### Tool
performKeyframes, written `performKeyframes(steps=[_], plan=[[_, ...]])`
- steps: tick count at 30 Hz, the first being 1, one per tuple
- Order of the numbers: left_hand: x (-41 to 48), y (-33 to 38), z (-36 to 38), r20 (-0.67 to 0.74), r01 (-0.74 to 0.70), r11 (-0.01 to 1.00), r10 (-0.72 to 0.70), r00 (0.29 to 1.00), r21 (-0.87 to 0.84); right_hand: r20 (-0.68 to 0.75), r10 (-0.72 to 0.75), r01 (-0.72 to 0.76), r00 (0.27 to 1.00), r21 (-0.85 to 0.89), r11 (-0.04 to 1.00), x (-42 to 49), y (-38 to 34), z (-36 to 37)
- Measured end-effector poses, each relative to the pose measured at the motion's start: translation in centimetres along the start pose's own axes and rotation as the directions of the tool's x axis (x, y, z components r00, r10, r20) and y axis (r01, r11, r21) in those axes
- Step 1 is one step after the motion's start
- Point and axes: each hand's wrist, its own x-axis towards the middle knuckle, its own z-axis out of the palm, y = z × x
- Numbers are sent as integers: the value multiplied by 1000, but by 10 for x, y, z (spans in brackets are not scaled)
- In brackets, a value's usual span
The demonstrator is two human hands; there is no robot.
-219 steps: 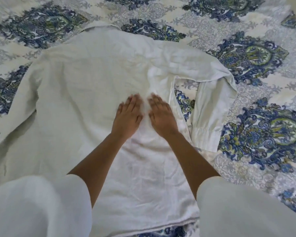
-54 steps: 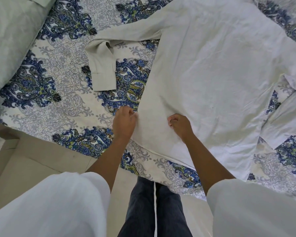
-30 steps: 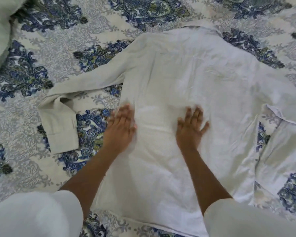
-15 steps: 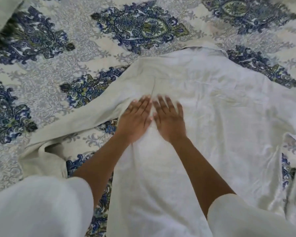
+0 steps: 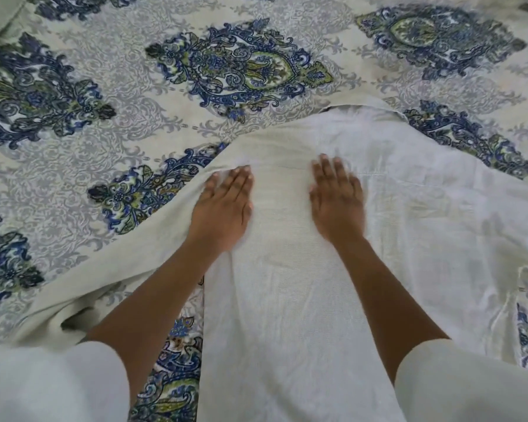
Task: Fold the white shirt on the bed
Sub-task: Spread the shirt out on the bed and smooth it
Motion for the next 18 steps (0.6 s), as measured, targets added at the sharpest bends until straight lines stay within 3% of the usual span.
performKeyframes(steps=[4,6,8,10,13,15,18], plan=[[27,6,-28,-291,-57,997,41,956,-48,-146,122,-95,982,178,979,19,-8,-21],[55,-1,-43,-311,-33,985,-21,950,-169,-165,149,-112,975,212,971,37,-9,-29],[89,-10,-54,-197,95,941,-166,966,-325,-138,162,-120,977,269,956,54,-1,-34],[116,-14,-58,70,237,749,-248,966,-619,-114,191,-147,975,311,939,64,16,-32],[133,-25,-56,359,401,455,-181,916,-795,-92,291,-229,952,416,880,69,48,-31],[131,-35,-53,320,376,369,-206,925,-850,-32,381,-285,924,605,743,70,61,-38],[132,-32,-49,231,302,369,-225,947,-879,-21,500,-286,866,799,529,78,70,-53]])
